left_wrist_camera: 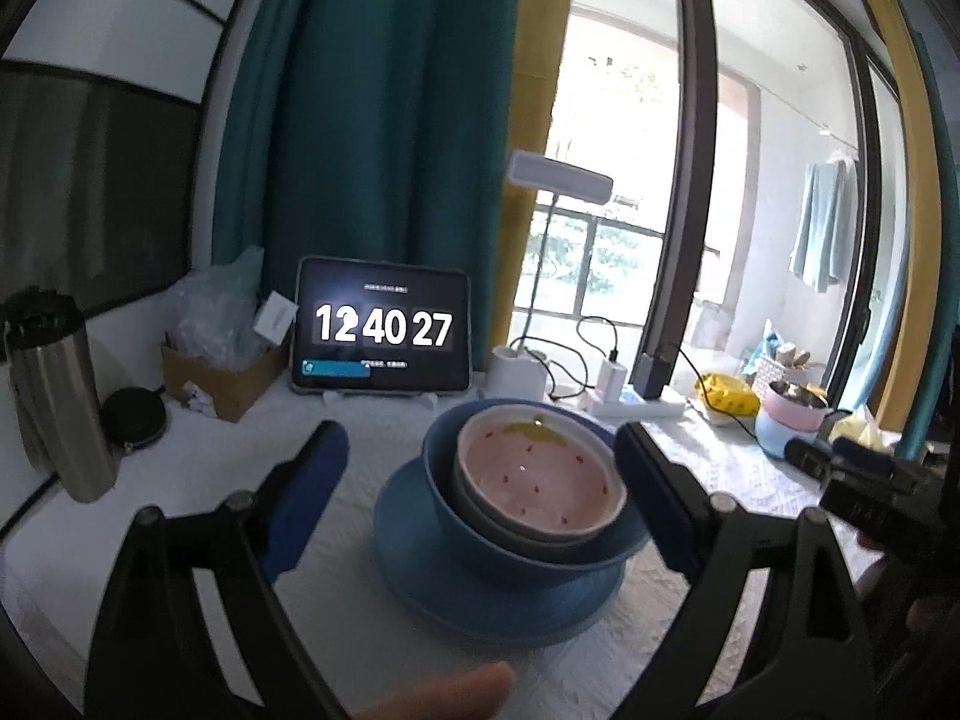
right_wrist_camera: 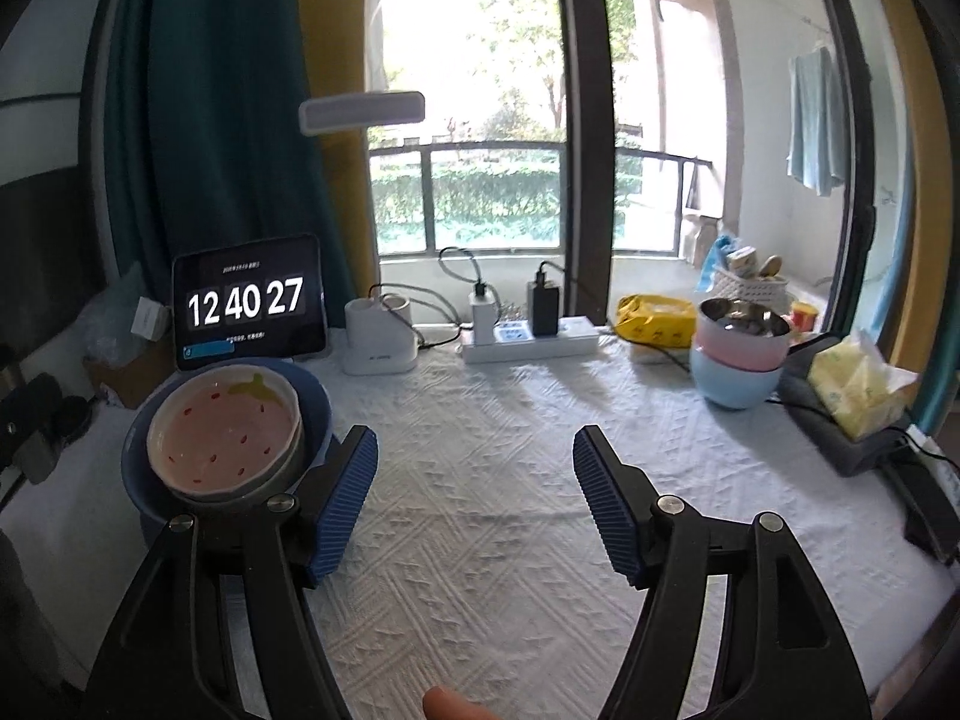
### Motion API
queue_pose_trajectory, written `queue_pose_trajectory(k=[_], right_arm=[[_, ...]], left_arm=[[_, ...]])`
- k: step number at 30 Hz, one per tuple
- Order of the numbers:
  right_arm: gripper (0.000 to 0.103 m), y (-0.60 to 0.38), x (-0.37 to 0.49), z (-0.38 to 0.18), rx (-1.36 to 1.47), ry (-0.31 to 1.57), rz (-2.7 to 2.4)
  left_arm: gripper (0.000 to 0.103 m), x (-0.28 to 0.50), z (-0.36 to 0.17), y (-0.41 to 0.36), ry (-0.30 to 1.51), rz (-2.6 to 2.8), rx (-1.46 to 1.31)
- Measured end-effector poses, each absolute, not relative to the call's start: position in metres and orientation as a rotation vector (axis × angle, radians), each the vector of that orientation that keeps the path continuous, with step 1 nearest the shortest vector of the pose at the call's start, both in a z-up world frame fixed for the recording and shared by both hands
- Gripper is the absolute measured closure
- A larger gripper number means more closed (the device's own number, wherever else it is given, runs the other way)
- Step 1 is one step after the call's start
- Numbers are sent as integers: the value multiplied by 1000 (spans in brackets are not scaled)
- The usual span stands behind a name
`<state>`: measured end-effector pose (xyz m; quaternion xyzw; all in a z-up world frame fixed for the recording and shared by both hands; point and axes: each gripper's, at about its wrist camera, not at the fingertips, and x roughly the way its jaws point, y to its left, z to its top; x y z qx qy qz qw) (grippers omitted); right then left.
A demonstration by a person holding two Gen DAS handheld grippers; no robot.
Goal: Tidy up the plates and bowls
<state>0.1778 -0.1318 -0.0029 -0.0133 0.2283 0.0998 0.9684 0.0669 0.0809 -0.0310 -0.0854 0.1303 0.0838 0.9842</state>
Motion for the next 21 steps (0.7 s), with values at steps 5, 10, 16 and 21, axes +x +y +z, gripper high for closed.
queue_pose_trajectory(k=[5, 10, 16, 21], right_arm=[[32, -142, 162, 9, -42, 429, 190], [32, -159, 139, 15, -50, 374, 158], [32, -175, 120, 17, -58, 344, 136], [32, -180, 107, 15, -72, 336, 143]], left_arm=[[12, 53, -28, 67, 255, 152, -129], [11, 38, -25, 62, 237, 129, -133], [9, 24, -25, 55, 209, 119, -95], [8, 16, -23, 49, 182, 103, -76]])
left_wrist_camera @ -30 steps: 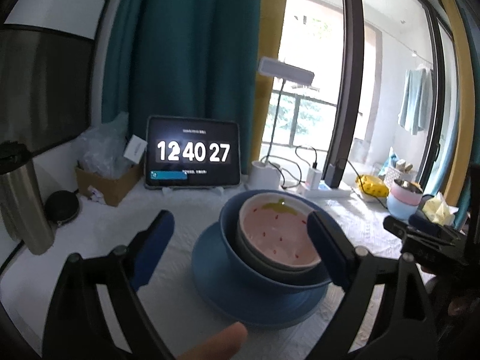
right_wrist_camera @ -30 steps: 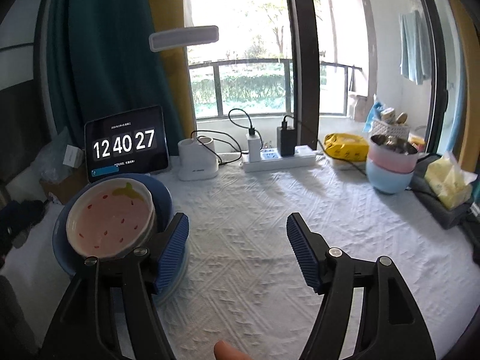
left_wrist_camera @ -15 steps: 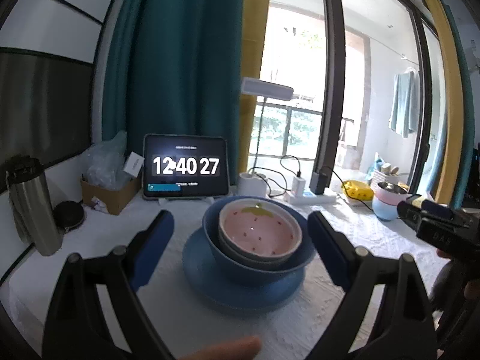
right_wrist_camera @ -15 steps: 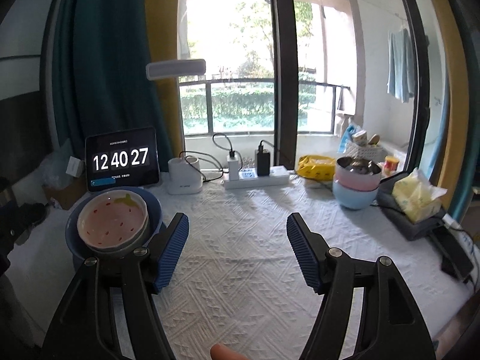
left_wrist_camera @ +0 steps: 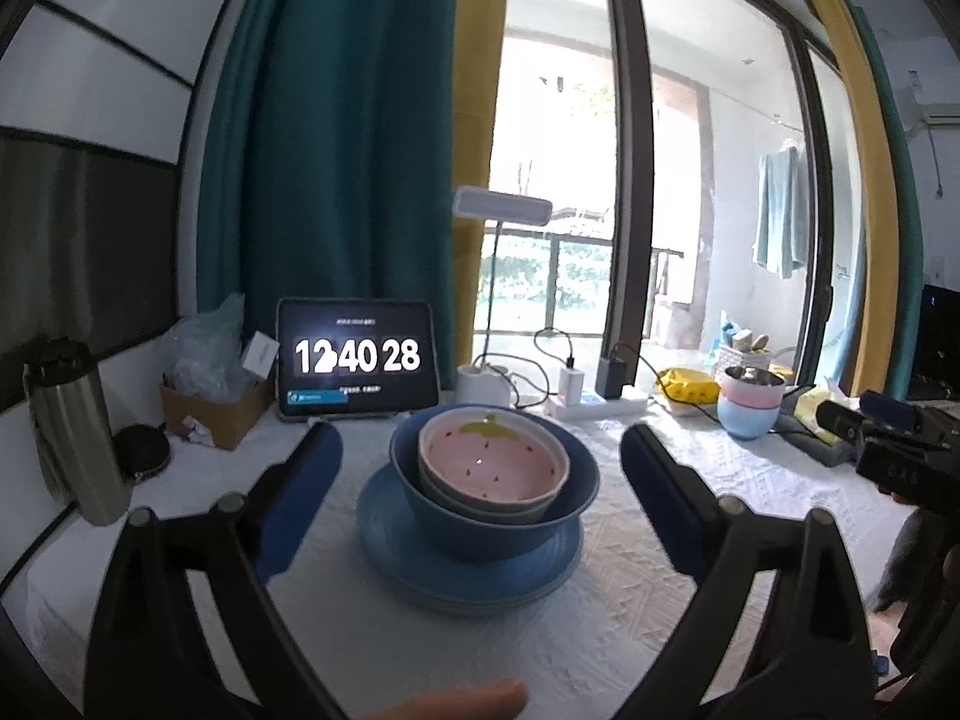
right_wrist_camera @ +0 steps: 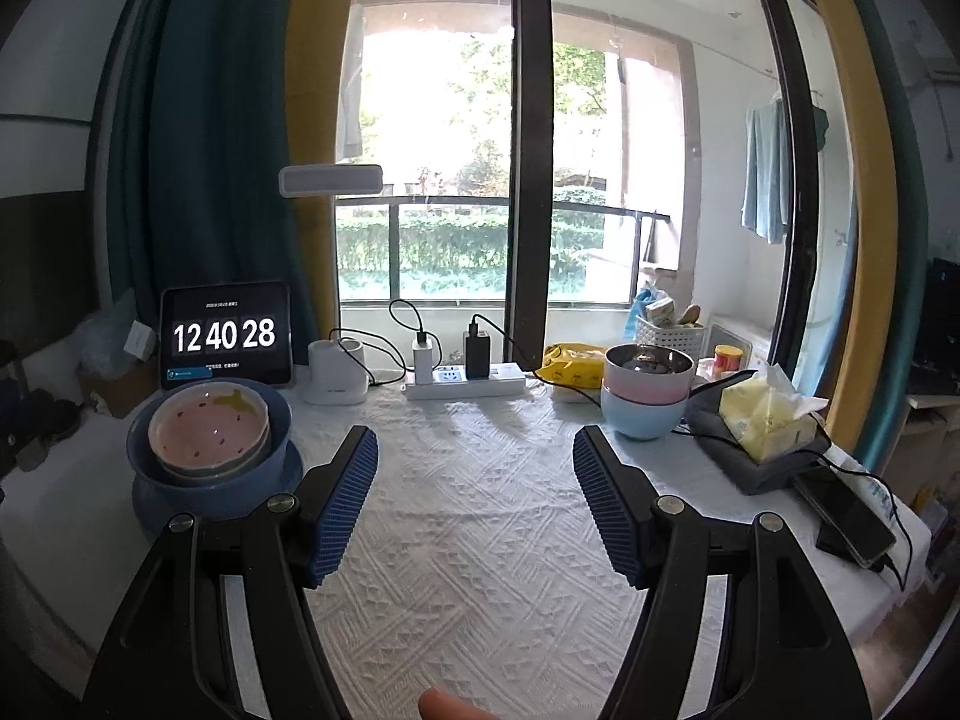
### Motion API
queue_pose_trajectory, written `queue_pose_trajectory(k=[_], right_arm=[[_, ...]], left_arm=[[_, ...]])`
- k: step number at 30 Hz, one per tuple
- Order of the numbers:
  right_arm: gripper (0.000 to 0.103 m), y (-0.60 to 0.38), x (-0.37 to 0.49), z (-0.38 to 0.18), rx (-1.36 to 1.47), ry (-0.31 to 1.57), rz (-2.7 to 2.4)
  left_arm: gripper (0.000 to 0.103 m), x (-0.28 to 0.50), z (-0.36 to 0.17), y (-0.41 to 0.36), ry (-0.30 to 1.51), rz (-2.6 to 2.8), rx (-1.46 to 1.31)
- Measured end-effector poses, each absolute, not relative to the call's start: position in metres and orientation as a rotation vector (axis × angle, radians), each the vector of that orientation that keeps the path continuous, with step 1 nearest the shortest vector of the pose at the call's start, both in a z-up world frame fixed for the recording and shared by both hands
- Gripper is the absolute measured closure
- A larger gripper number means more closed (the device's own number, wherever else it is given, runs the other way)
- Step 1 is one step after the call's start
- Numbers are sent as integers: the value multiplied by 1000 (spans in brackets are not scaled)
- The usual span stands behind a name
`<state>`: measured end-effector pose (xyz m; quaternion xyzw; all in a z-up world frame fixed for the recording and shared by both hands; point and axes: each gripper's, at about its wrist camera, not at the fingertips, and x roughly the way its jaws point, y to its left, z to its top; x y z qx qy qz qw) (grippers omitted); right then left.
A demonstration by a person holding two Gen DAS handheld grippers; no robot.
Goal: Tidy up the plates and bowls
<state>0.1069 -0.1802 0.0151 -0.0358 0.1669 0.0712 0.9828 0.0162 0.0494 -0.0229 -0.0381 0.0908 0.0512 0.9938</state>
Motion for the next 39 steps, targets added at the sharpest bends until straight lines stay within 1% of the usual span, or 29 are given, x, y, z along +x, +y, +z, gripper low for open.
queue_pose_trajectory(k=[9, 21, 39], right_arm=[[32, -178, 97, 7, -72, 355, 169], [32, -181, 98, 7, -50, 371, 170], [32, -183, 100, 6, -32, 385, 175]], left_arm=[[8, 10, -13, 37, 150, 64, -38], [8, 12, -12, 27, 150, 46, -14], [8, 20, -17, 33, 196, 51, -43]])
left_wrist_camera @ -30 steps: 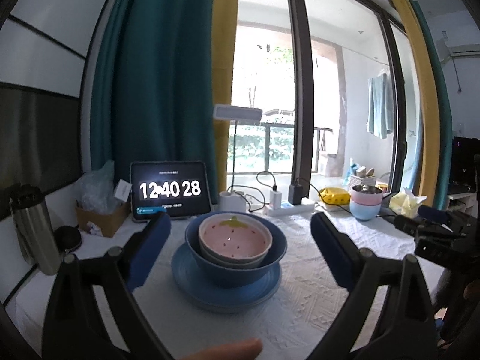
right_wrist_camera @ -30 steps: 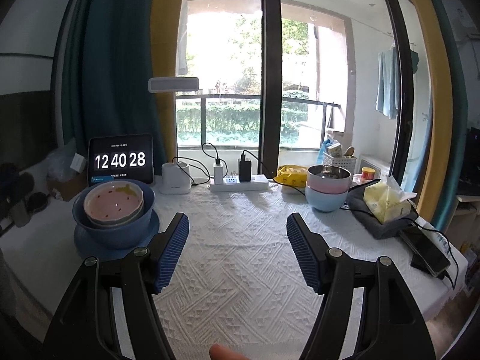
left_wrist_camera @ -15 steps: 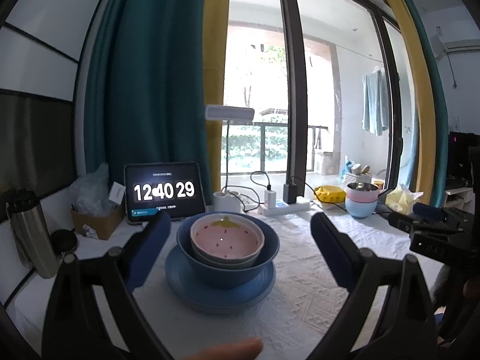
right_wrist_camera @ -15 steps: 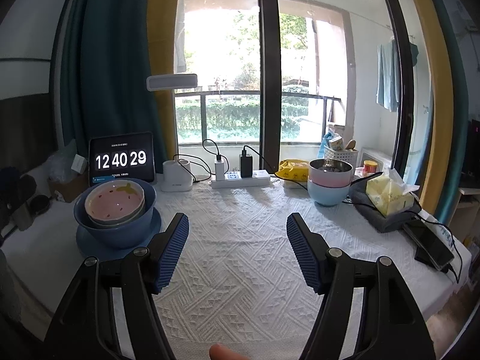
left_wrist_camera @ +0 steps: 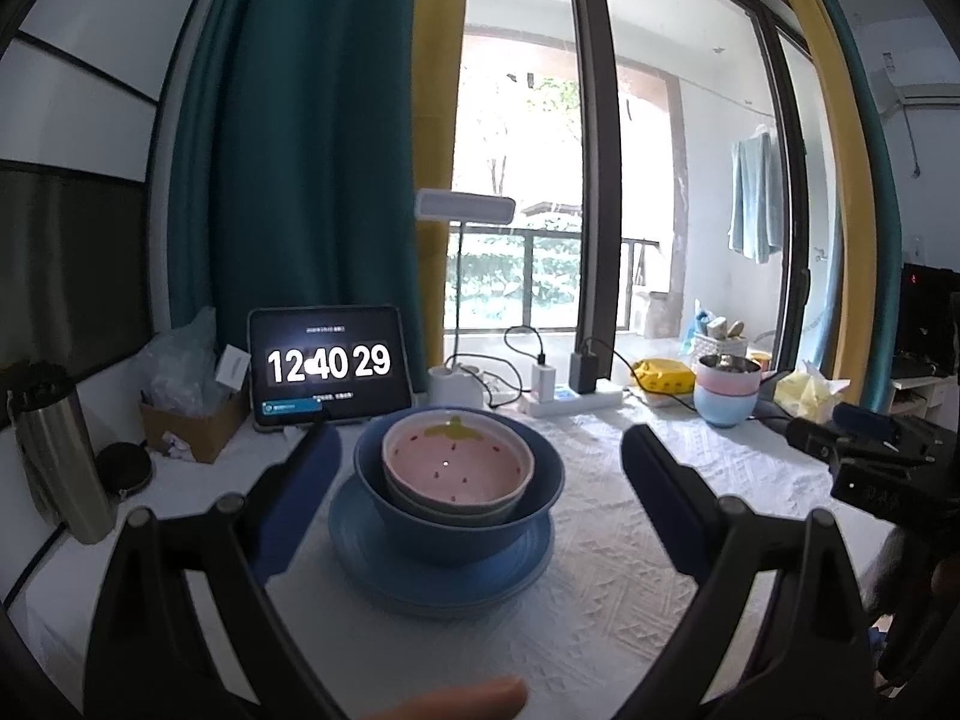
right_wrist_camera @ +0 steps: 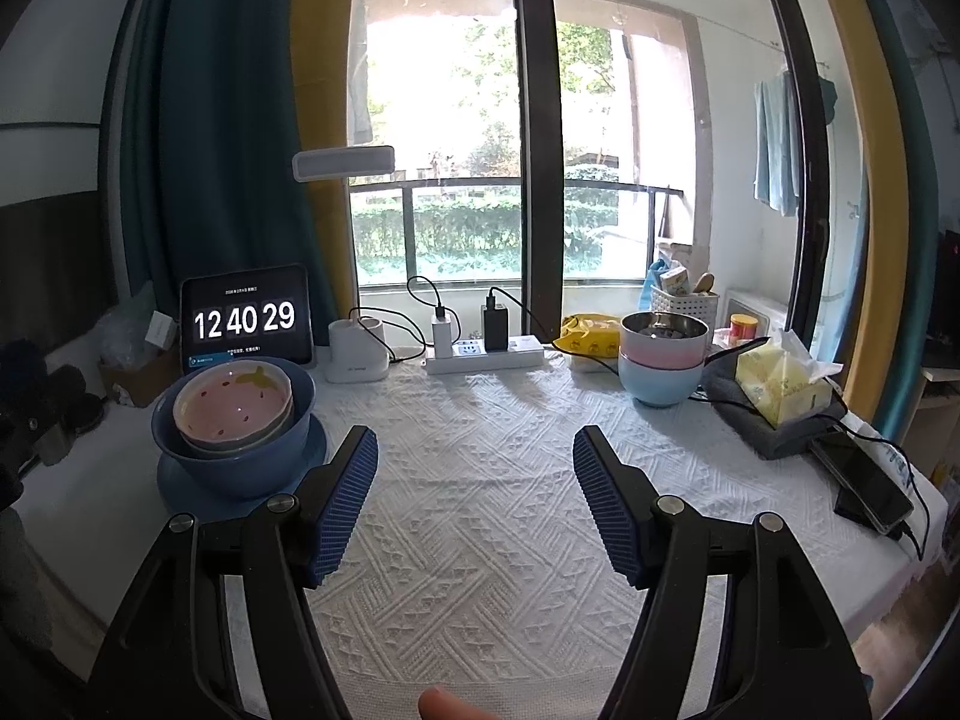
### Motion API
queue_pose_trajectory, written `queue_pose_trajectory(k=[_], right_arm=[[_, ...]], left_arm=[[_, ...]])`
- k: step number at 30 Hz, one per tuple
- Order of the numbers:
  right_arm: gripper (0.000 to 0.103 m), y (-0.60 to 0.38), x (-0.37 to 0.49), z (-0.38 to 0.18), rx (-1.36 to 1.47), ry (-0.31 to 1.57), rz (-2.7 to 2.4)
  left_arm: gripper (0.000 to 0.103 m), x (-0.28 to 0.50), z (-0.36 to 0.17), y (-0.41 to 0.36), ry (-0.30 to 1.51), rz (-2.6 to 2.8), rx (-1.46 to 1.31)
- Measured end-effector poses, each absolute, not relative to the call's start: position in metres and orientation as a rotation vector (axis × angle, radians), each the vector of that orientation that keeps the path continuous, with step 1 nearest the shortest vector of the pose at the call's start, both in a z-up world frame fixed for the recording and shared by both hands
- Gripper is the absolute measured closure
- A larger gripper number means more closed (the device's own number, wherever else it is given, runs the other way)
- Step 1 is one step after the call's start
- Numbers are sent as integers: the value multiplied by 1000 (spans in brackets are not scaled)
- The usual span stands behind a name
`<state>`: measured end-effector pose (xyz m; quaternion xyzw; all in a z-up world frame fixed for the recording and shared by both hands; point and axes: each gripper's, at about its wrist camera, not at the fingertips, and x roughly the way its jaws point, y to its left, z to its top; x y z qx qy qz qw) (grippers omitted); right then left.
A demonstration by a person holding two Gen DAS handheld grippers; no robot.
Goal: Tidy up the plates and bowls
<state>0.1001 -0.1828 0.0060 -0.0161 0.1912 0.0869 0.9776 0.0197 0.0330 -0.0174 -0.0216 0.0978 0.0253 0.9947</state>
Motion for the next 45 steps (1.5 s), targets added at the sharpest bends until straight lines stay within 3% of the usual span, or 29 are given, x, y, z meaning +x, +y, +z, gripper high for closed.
queue_pose_trajectory(k=[45], right_arm=[[32, -186, 104, -1, -26, 403, 168]], left_arm=[[8, 23, -18, 36, 224, 84, -52]])
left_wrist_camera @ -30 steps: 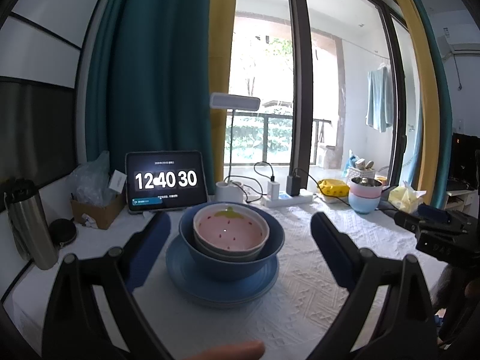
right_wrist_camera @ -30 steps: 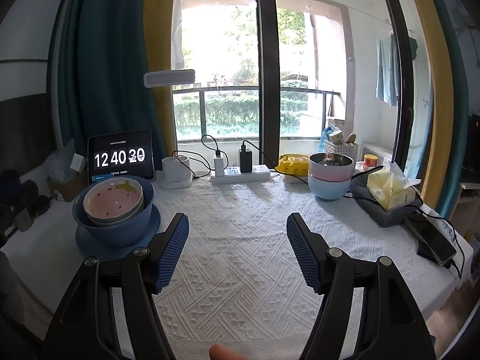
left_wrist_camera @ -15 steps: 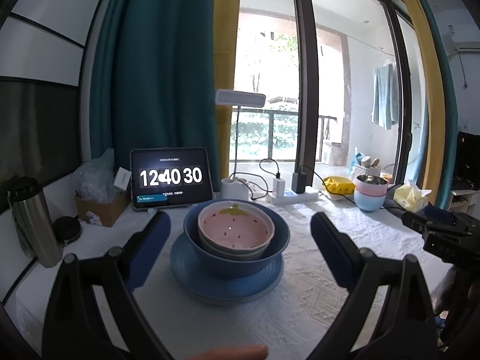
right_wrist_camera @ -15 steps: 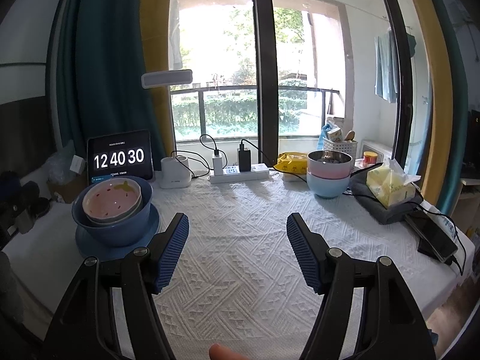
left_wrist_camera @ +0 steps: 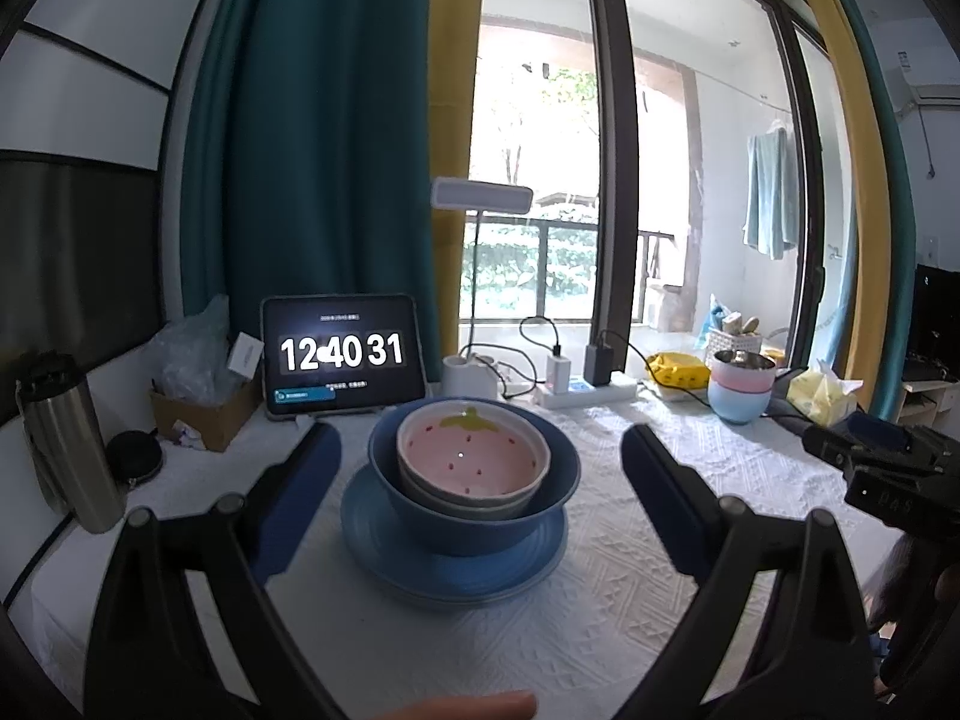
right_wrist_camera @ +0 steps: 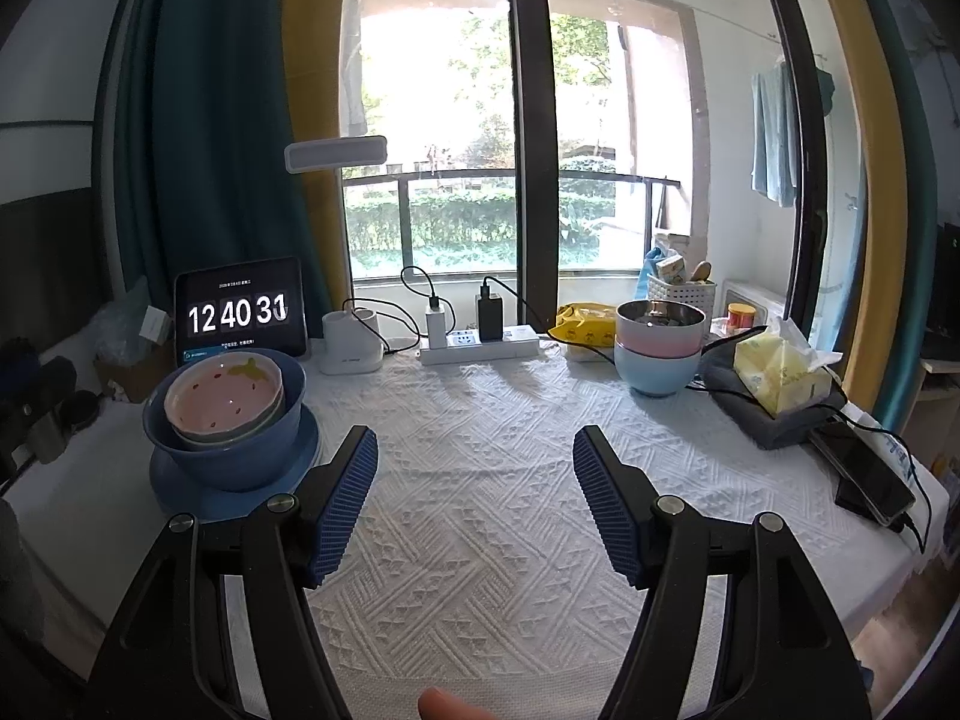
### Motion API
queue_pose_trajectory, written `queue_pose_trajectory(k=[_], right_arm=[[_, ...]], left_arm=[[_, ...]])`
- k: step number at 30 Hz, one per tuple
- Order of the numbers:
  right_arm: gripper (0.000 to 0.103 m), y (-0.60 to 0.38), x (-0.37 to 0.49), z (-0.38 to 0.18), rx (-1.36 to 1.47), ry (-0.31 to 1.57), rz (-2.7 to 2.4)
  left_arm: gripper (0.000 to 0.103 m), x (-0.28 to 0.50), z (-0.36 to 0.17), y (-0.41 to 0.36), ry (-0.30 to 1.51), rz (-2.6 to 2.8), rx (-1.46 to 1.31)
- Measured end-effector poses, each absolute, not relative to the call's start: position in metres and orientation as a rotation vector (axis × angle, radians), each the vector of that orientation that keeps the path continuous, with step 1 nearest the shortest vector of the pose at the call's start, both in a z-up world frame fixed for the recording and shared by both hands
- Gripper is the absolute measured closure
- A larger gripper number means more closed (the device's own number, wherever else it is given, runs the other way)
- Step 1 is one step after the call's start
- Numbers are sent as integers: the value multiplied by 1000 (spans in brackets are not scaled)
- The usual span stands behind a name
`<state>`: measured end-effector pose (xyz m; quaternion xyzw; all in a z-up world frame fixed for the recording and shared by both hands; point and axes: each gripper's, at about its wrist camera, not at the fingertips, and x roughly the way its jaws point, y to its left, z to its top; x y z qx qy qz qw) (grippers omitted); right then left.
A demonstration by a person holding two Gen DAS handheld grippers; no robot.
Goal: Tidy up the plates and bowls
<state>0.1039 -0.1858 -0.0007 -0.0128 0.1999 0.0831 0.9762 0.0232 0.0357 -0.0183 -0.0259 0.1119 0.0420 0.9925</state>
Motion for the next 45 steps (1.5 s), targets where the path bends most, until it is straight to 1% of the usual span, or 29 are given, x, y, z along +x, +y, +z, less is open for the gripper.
queue_pose_trajectory(k=[45], right_arm=[[32, -185, 104, -7, -23, 422, 163]], left_arm=[[8, 24, -20, 35, 229, 82, -51]])
